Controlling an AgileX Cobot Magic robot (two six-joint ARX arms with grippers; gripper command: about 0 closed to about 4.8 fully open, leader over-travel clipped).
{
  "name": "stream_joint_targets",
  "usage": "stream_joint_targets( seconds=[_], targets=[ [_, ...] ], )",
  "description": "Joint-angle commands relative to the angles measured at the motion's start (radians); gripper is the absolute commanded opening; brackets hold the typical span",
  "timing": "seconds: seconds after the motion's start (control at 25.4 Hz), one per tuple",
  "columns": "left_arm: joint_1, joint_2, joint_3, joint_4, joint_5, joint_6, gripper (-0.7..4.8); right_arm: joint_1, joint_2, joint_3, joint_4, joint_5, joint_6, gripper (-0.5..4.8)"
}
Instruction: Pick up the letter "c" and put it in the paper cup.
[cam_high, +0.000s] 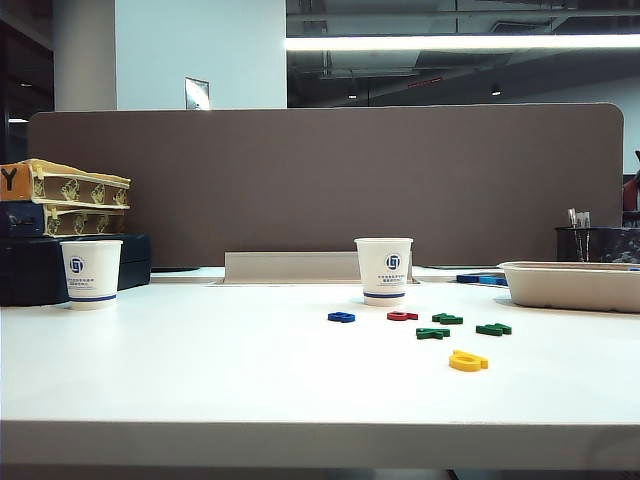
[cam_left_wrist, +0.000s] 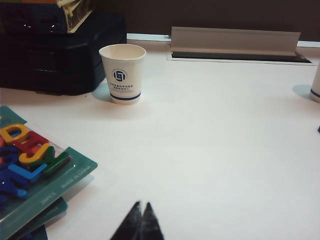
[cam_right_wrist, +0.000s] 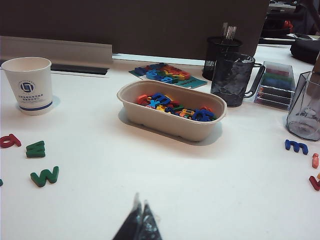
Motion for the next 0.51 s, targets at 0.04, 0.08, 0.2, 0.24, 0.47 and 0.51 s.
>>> stream_joint_targets(
  seconds=[0.04, 0.08, 0.2, 0.24, 0.47, 0.51],
  targets=[
    [0.002, -0.054, 0.003, -0.048, 0.001, -0.002, -0.05, 0.0, 0.0, 0.003, 0.013, 0.002, -0.002, -0.06],
    [0.002, -0.072, 0.003, -0.066, 0.001, -0.002, -0.05, 0.0, 0.0, 0.003, 0.013, 0.002, -0.002, -0.05],
    [0.003, -0.082, 0.003, -0.096, 0.001, -0.003, -0.05, 0.0, 0.0, 0.003, 0.013, 0.002, -0.002, -0.05],
    [0.004, -0.082, 0.003, -0.099, 0.001, -0.003, -0.05, 0.0, 0.0, 0.003, 0.013, 0.002, -0.002, -0.05],
    [0.063, -0.082, 0.003, -0.098, 0.009, -0.067, -0.05, 0.0, 0.0, 0.003, 0.013, 0.002, -0.002, -0.06],
    [0.079, -0.082, 0.003, -0.099, 0.011, -0.08, -0.05, 0.0, 0.0, 0.003, 0.013, 0.002, -0.002, -0.06]
  ],
)
